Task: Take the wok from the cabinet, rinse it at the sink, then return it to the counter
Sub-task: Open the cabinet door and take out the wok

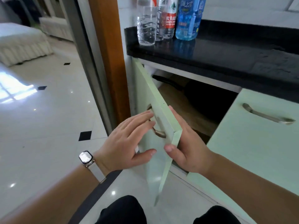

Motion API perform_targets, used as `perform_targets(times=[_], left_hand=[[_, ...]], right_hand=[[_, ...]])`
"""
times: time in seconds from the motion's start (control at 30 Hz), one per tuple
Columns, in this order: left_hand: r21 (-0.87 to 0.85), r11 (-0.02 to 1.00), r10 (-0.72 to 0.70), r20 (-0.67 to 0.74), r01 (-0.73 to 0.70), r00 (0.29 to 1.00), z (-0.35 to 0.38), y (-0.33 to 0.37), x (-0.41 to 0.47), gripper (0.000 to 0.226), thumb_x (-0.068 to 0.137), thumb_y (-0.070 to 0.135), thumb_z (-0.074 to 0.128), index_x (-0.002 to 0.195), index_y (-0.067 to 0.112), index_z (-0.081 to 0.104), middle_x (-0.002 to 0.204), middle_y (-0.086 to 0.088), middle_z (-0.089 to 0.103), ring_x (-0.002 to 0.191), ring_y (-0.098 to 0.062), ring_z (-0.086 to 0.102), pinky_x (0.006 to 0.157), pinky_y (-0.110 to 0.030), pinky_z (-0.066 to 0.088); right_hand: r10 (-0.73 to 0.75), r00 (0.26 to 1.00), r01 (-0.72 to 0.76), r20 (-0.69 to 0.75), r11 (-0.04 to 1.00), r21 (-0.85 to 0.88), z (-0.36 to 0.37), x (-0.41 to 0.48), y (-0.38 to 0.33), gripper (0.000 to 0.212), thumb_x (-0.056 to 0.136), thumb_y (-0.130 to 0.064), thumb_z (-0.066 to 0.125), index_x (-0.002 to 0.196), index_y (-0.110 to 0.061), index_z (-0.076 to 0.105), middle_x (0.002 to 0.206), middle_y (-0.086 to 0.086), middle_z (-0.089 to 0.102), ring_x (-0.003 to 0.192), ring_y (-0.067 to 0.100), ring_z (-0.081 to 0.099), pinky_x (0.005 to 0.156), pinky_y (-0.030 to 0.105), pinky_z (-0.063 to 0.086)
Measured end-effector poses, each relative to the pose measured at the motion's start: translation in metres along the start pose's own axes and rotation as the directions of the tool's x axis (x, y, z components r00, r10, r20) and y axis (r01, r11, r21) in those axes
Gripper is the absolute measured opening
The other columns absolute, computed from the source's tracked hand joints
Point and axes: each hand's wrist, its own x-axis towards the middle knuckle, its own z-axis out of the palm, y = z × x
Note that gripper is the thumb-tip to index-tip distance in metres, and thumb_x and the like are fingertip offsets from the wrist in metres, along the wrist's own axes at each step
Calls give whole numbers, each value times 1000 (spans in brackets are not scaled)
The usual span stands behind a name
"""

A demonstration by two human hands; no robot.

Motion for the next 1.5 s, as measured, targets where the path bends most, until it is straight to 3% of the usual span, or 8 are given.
perform_targets(times=[0.13,0.3,0.47,0.6,0.8,1.03,1.23,1.5], left_hand=[[-23,999,-43,-14,42,999,-26,4,-14,66,94,48,55,144,9,33,152,-11,38,142,-24,41,111,-39,43],[-51,988,-142,7,143,990,-58,-1,-42,74,93,53,52,149,15,23,154,-17,40,138,-30,46,97,-50,53],[106,955,-260,-153,278,953,-90,-5,-61,66,94,48,53,140,7,31,141,-10,45,124,-15,51,99,-18,48],[217,910,-291,-273,353,917,-111,-22,-74,59,87,25,64,135,5,37,134,-18,50,124,-6,48,95,-13,47],[516,751,-268,-330,411,905,-140,-53,-89,52,84,16,70,128,-6,53,127,-24,60,115,-33,59,93,-36,52],[683,622,-304,-240,383,922,-165,-76,-93,54,85,21,70,131,-4,54,128,-22,61,112,-38,60,86,-49,55],[803,506,-312,-171,316,935,-161,-71,-81,53,85,22,58,133,0,55,139,-20,56,131,-39,50,110,-55,36],[795,578,-250,-43,184,967,-120,-58,-33,44,88,27,53,126,8,64,140,-19,56,133,-37,50,115,-61,21]], right_hand=[[-10,1000,10,8,1000,22,37,15,-6,95,94,-64,41,153,8,20,162,14,29,150,29,30,118,47,34],[-85,996,85,-27,996,4,77,33,-12,90,93,-68,41,158,-15,7,165,11,17,151,30,24,114,52,40],[-180,982,174,-54,980,-92,121,58,-7,77,97,-55,53,154,-19,16,163,19,19,151,32,23,112,53,43],[-224,971,205,-87,961,-186,152,83,-7,74,94,-41,66,152,-21,23,158,28,28,148,40,30,117,49,37],[-139,988,151,61,940,-305,171,116,-9,73,94,-37,64,157,-23,30,164,23,20,150,41,24,115,53,37],[-89,978,157,189,911,-382,163,138,-12,68,92,-32,63,154,-21,39,165,19,20,148,41,29,112,49,39],[9,954,149,300,854,-499,125,132,-9,64,97,-38,56,155,-21,36,166,12,22,151,33,23,117,44,29],[159,955,79,250,676,-732,8,117,-10,59,100,-47,50,154,-27,35,164,6,27,151,25,24,120,44,25]])
